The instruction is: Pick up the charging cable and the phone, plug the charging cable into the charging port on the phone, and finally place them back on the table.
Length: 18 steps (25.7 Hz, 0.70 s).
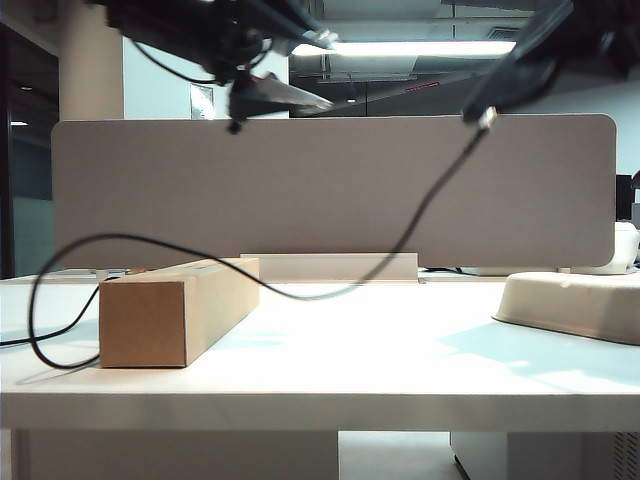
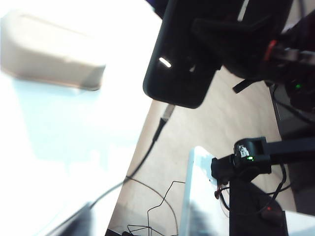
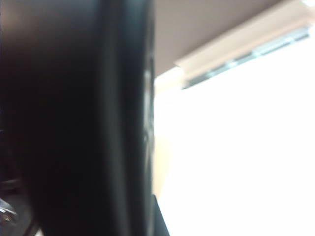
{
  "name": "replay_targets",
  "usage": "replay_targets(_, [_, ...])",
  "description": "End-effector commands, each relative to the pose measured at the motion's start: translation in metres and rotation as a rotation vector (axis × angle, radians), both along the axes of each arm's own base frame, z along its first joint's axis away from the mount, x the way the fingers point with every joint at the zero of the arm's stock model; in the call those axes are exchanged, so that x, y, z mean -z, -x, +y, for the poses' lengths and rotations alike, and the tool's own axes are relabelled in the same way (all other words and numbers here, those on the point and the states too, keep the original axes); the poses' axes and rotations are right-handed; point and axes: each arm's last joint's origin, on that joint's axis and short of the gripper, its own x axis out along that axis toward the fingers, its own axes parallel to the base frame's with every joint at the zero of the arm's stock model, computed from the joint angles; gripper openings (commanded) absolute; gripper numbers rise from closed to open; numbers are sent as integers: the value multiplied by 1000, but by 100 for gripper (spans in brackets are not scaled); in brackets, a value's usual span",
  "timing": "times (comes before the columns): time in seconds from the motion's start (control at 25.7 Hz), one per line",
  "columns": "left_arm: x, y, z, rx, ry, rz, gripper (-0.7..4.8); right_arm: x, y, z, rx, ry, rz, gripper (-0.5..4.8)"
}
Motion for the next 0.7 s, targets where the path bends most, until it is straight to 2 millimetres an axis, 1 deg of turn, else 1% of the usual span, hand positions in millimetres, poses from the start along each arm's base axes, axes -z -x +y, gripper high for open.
replay_targets(0.04, [-7,0,24,-51,-8,29,51,9,-10,-1,37,1,53,-5])
replay_targets(0.08, [-7,-1,31,-69,-11,38,20,16,-15,-1,48,-9,90,-5])
replay_targets(0.12, [-8,-1,37,-84,-14,46,5,21,-18,-1,54,-17,117,-5])
replay_targets(0.19, [-13,1,55,-114,-17,30,-6,43,-32,0,84,-39,217,-5])
replay_targets(0.23, [-15,2,58,-116,-16,18,-6,49,-35,0,97,-34,237,-5])
replay_targets(0.27, [-20,5,61,-118,-17,-5,-6,61,-41,-1,125,-26,283,-5])
replay_targets(0.47, [-32,14,61,-108,-18,-66,-6,92,-52,-4,212,-51,434,-5])
replay_targets(0.51, [-32,15,60,-106,-18,-65,-6,96,-53,-4,238,-45,452,-5])
replay_targets(0.7, [-32,15,60,-106,-18,-64,-6,99,-52,-7,301,-26,470,-5])
